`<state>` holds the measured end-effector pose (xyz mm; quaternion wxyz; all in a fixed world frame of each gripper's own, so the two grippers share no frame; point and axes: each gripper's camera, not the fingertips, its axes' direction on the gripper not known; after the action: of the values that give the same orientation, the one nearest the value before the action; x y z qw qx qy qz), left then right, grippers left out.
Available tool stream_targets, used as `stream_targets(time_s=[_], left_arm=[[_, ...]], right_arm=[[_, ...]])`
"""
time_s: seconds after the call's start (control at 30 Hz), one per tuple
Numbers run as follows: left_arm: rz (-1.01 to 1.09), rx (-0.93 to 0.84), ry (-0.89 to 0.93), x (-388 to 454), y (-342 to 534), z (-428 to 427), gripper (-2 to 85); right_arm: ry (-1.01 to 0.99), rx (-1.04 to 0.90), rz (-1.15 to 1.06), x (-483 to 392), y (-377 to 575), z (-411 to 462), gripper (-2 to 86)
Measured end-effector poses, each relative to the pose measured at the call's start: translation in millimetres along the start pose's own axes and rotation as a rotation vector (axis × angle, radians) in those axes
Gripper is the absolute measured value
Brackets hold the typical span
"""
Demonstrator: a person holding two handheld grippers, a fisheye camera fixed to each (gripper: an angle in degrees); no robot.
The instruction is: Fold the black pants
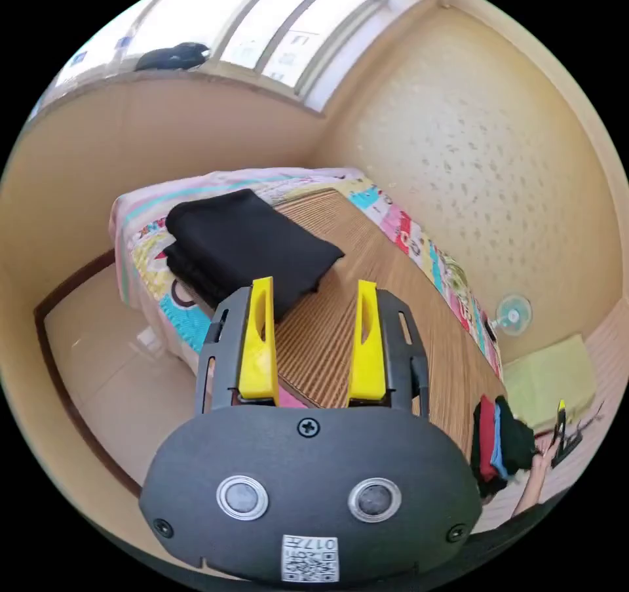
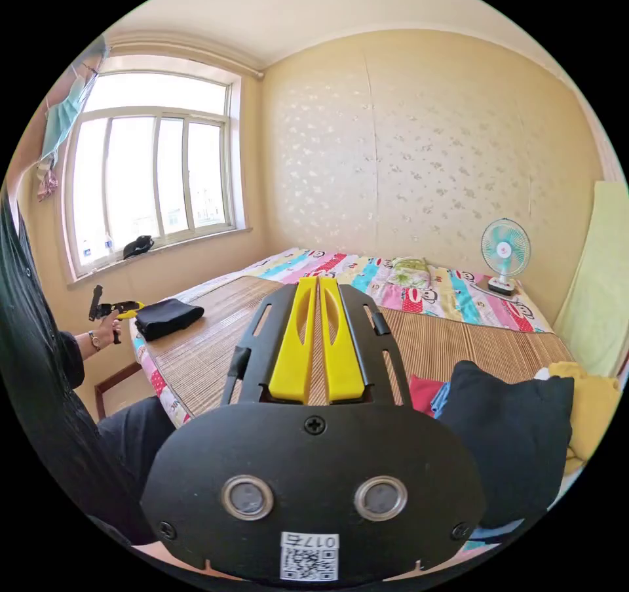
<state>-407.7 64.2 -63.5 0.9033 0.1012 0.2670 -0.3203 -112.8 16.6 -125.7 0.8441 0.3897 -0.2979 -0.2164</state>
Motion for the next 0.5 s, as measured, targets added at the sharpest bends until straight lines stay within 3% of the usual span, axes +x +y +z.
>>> stream_targets(time_s=[0.1, 0.23, 0.3, 0.33, 0.4, 0.5], left_arm=[[-0.169, -0.158, -0.003, -28.0, -48.8, 42.2, 18.8], [-0.231, -0.399, -0.169, -24.4, -93.7, 86.7, 12.2], [-0.258, -0.539, -0.165, -16.1, -115.3, 94.8, 9.4], [-0.279, -0.622, -0.114, -8.5, -132.3, 93.1, 7.2], [-0.258, -0.594, 0.093, 15.8, -163.9, 73.5, 4.7], [-0.023, -0.534, 0.284, 98.8, -214.6, 36.5, 4.0]], right_arm=[[-0.037, -0.061, 0.072, -26.5, -34.1, 32.9, 0.5], [-0.075, -0.143, 0.223, -59.8, -82.3, 40.9, 0.5], [-0.073, -0.166, 0.274, -74.0, -99.1, 29.8, 0.5], [-0.044, -0.174, 0.313, -82.4, -108.1, 18.1, 0.5], [-0.004, -0.165, 0.369, -92.3, -117.5, -4.8, 0.5], [0.027, -0.077, 0.495, -99.9, -118.7, -49.8, 0.4]])
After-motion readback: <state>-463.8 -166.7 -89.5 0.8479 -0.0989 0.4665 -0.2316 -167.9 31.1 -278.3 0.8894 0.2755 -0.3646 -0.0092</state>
